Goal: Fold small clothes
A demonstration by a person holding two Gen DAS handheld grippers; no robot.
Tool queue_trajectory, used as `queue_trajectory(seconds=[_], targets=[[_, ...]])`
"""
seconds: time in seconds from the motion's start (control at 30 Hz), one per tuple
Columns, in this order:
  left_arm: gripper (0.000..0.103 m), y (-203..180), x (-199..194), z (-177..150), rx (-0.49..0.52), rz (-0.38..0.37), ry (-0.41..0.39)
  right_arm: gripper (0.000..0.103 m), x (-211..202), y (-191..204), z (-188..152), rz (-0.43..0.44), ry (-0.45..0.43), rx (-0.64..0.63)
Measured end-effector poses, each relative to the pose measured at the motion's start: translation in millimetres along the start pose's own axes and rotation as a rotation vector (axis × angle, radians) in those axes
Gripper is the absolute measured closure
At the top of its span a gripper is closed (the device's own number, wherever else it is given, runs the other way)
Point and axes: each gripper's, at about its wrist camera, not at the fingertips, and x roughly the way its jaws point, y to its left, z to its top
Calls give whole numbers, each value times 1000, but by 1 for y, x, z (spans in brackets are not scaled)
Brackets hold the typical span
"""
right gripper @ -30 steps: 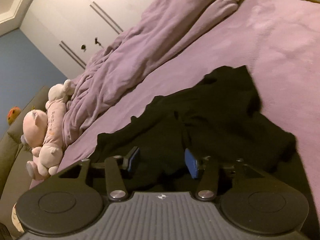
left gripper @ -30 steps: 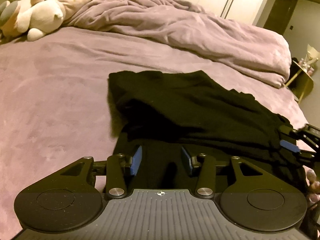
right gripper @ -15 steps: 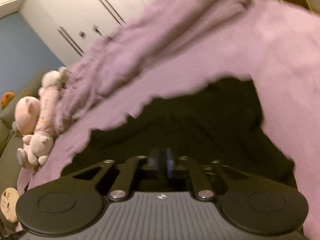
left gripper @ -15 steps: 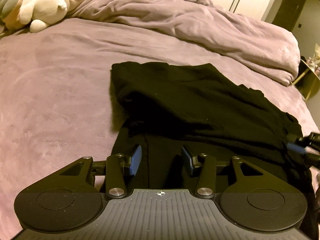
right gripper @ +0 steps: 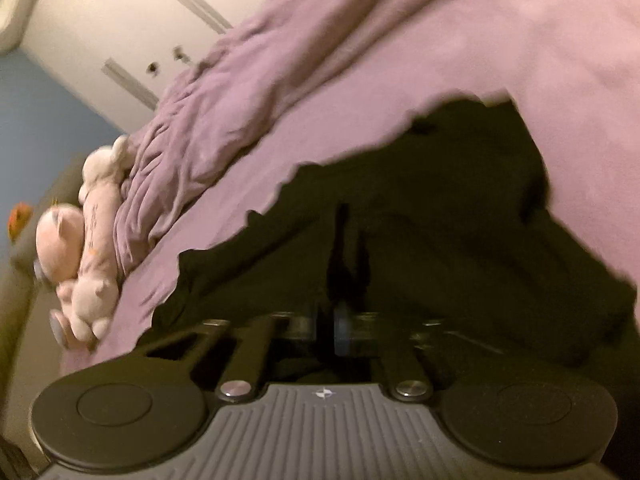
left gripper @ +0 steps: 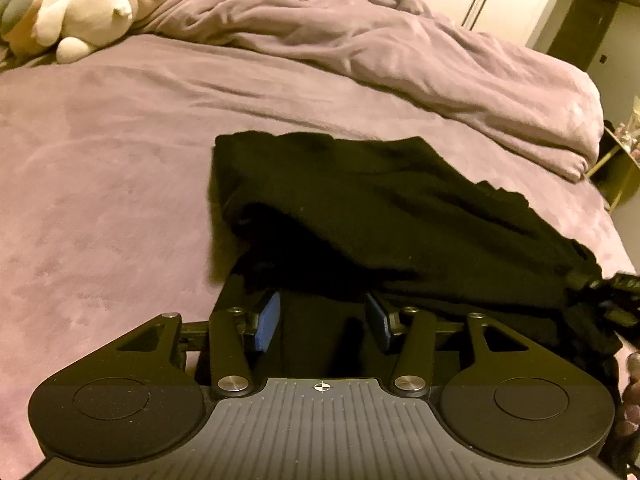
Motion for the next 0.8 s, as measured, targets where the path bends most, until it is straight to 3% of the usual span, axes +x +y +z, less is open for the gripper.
queue_trajectory(seconds=[0.17,0.23,0.37,0.5,0.6,0.7,0.8], targets=[[50,2,1,3,12,23,-5,97,-54,31,4,-100,-258,-252],[50,5,3,3,-1,33,5,97,-65,24,6,-151,-288,-281],[50,5,-1,5,8,44,12,93,-60,-14,14,-181,-161,-178],[50,0,-16,20,40,35,-51,85,-79,-27,11,-211,-220,-126],[48,-12,-15,39,56,44,-95,80,-79,-10,14,-163,-250,-167],[44,-23,6,53,59,-3,-93,80,-51,16,10,-94,-164,-238],[46,-26,42,59,48,43,-27,80,-12,35,3,-83,-68,-305]])
